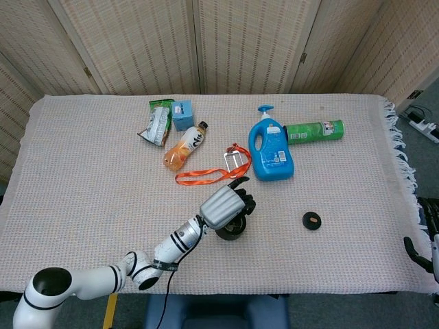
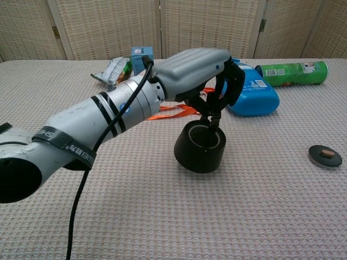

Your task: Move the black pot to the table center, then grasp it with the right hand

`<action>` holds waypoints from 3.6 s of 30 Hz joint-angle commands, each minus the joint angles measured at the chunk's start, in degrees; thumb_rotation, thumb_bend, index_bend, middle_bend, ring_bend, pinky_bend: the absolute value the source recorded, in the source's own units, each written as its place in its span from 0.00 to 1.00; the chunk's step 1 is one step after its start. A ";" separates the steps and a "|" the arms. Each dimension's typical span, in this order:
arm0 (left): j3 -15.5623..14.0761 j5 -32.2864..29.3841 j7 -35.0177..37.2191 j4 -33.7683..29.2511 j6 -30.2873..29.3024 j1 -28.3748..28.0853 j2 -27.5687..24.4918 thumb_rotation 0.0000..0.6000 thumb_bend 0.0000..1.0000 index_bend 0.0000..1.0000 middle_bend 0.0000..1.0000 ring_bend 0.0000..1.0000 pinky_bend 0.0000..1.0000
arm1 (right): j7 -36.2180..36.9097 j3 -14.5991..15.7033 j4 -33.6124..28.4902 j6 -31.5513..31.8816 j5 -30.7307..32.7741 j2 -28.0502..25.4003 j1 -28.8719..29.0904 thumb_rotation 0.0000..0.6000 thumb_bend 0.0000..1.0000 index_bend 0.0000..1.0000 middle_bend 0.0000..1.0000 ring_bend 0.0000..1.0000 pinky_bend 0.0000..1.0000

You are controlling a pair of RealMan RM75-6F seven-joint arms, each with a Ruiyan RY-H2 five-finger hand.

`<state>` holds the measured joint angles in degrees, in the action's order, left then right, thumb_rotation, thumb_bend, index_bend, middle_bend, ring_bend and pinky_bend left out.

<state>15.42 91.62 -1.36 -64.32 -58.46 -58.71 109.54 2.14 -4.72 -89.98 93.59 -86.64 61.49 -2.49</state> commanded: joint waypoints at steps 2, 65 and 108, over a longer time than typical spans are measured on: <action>0.68 -1.40 -0.50 3.24 1.46 -2.25 2.62 1.00 0.59 0.67 0.53 0.47 0.13 | 0.35 -0.12 0.35 -0.33 0.39 -0.02 0.05 1.00 0.38 0.05 0.15 0.31 0.24; -2.03 -21.37 -15.92 -24.49 -9.29 17.81 -25.14 1.00 0.24 0.01 0.00 0.00 0.00 | -3.92 2.16 -4.01 -10.82 -5.27 -3.36 6.83 1.00 0.37 0.11 0.16 0.39 0.37; -10.22 -16.71 -10.65 -30.77 -21.43 39.06 -40.49 1.00 0.24 0.03 0.00 0.00 0.00 | -25.64 2.03 0.19 -43.30 13.70 9.87 28.97 1.00 0.27 0.19 0.26 0.78 0.74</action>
<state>5.17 74.91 -12.00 -95.06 -79.92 -19.68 69.07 -23.09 -2.85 -90.13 49.83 -73.09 70.92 26.42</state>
